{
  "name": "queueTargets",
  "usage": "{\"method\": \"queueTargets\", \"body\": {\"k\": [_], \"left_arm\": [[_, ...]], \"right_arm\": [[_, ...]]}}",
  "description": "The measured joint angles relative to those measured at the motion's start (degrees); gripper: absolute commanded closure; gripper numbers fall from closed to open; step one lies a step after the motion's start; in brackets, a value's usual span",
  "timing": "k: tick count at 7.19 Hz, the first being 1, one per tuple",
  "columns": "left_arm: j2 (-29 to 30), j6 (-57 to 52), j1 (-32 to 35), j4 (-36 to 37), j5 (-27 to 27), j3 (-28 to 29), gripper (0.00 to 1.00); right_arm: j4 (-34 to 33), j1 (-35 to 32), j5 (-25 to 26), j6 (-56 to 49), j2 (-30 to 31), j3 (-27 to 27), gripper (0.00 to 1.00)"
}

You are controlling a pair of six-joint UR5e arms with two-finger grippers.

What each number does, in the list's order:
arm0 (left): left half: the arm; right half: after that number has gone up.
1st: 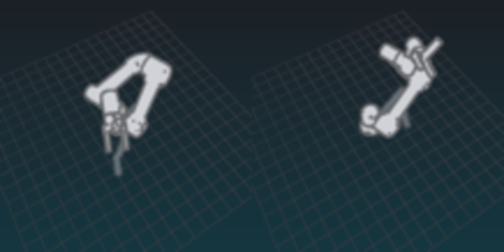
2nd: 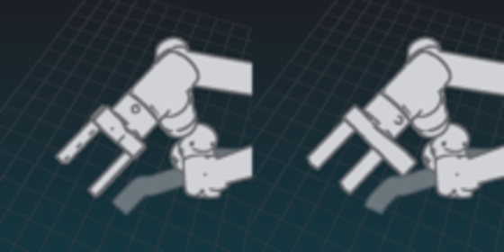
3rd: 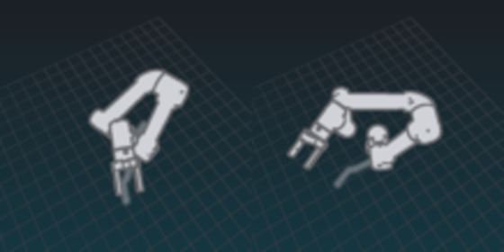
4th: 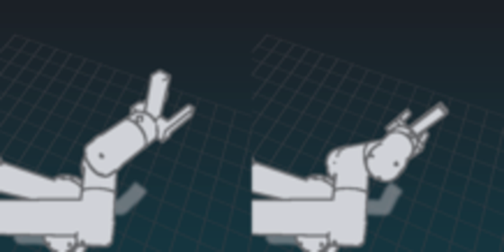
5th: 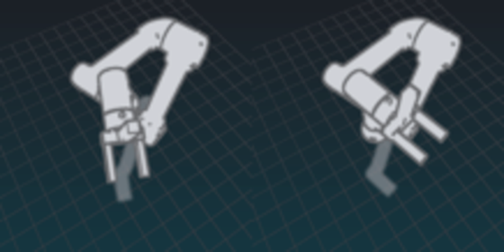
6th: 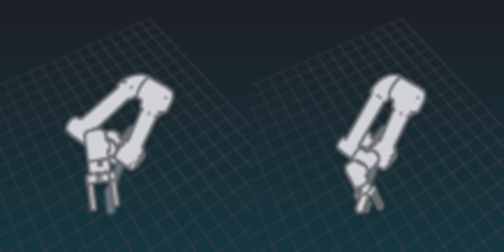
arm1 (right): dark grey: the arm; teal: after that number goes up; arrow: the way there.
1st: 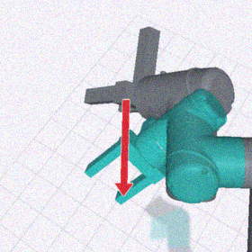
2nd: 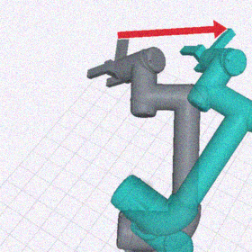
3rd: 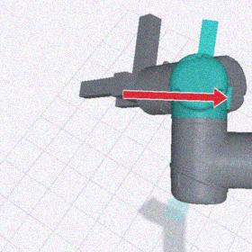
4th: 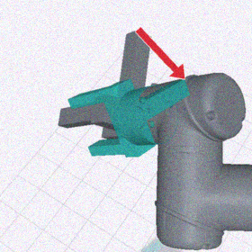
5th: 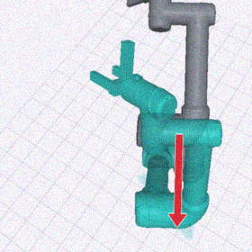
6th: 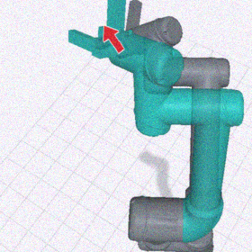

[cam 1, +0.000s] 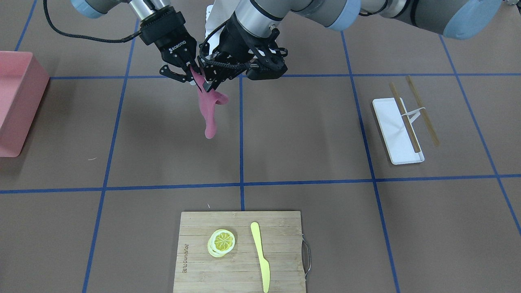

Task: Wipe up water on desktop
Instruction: 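Grasp the pink cloth with the right gripper and release it from the left gripper, then wipe the table with the cloth in the right gripper while the left arm withdraws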

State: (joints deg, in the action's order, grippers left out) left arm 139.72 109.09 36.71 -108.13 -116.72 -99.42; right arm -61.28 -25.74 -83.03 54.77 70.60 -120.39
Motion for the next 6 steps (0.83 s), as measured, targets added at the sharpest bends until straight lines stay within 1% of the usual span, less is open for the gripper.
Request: {"method": "queueTargets", "body": {"k": [1,2,3,4,5,6], "left_arm": [[-1.78,-0.41,0.94,-0.02,-0.04,-2.3,0.02],[-4.95,-1.15,3.06,-0.09,-0.28,-5.77,0.02],[-8.47,-2.38,5.43,-0.13,-0.53,-9.18,0.02],[-11.6,-3.96,7.65,-0.14,-1.18,-11.64,0.02],[-13.59,-5.53,9.46,-0.13,-2.04,-12.73,0.02],[-14.68,-6.97,10.8,-0.09,-2.48,-12.97,0.02]], "right_arm": [[-0.07,-0.06,0.0,2.41,1.66,-1.23,1.0],[-0.31,0.48,-0.01,6.7,3.31,-1.57,1.0],[-0.68,1.86,-0.4,12.12,4.09,-0.66,1.0],[-2.35,3.23,-2.71,17.28,4.17,0.32,1.0],[-7.31,4.1,-7.11,21.1,3.13,0.87,1.0],[-13.14,5.35,-10.08,23.45,0.99,1.23,1.0]]}}
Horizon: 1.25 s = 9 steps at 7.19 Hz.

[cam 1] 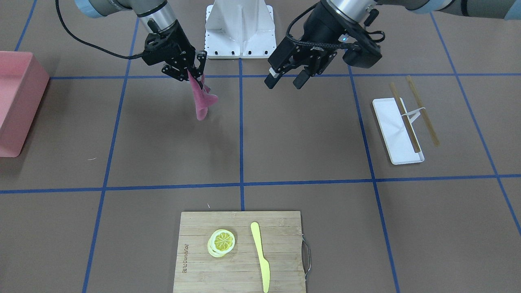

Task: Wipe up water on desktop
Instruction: 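Wipe the table with the cloth in the right gripper while the left arm withdraws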

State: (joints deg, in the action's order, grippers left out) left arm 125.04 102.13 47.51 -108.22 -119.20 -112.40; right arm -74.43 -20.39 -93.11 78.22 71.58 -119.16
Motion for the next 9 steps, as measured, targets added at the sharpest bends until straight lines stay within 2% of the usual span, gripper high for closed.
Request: {"method": "queueTargets", "body": {"k": [2,3,4,7,8,9], "left_arm": [[-0.54,-1.37,1.0,0.03,-0.16,0.23,0.02],[-0.56,-1.51,1.13,0.03,-0.16,0.33,0.02],[-0.58,-1.56,1.24,0.03,-0.16,0.37,0.02],[-0.65,-1.58,1.5,0.11,-0.15,0.25,0.02],[-0.66,-1.58,1.71,0.11,-0.15,0.22,0.02],[-0.74,-1.64,2.24,0.12,-0.41,0.25,0.02]], "right_arm": [[-4.61,2.54,-2.76,3.98,-2.3,2.46,1.0],[-5.02,2.12,-5.14,4.07,-0.88,3.22,1.0],[-5.06,0.31,-8.52,2.14,2.65,3.31,1.0],[-4.79,-9.67,-18.5,-12.28,16.38,2.48,1.0],[-4.81,-11.13,-19.65,-15.33,18.25,2.47,1.0],[-5.24,-11.44,-20.08,-15.77,16.85,3.02,1.0]]}}
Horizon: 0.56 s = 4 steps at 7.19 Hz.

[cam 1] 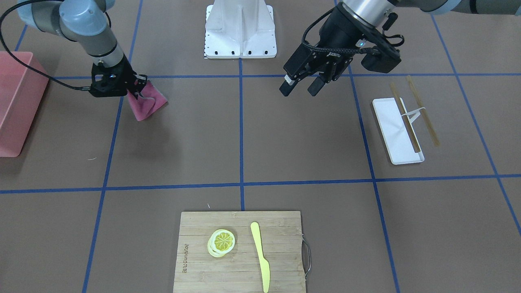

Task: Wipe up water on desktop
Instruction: 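Wipe the table with the cloth in the right gripper while the left arm withdraws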

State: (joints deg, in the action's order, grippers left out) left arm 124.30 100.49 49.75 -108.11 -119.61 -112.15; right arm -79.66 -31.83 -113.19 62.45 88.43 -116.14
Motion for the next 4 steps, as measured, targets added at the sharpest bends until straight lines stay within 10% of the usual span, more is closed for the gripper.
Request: {"method": "queueTargets", "body": {"k": [4], "left_arm": [[-8.41,-15.97,8.42,-0.06,-6.96,0.44,0.02]], "right_arm": [[-1.51,6.24,0.83,14.32,-22.63,13.18,1.0]]}}
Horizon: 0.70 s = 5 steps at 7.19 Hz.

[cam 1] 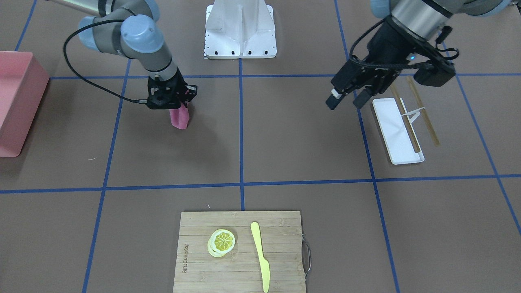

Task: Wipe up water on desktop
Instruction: 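Wipe the table with the cloth in the right gripper while the left arm withdraws, then carry the pink cloth into the pink bin with the right gripper and release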

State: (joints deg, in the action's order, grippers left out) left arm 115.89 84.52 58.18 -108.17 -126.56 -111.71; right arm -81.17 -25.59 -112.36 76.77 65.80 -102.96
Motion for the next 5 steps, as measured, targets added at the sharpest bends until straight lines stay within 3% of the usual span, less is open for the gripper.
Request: {"method": "queueTargets", "body": {"k": [2,3,5], "left_arm": [[-7.62,-16.46,5.99,-0.02,-2.79,0.22,0.02],[-10.63,-23.01,8.46,-0.03,-3.62,0.24,0.02],[-15.5,-31.29,11.78,-0.05,-4.77,0.05,0.02]], "right_arm": [[0.41,0.0,0.29,1.51,-0.9,1.23,1.0],[0.56,-1.74,-0.55,-1.6,3.04,-0.56,1.0],[0.55,-7.16,-3.19,-12.65,16.6,-7.73,1.0]]}}
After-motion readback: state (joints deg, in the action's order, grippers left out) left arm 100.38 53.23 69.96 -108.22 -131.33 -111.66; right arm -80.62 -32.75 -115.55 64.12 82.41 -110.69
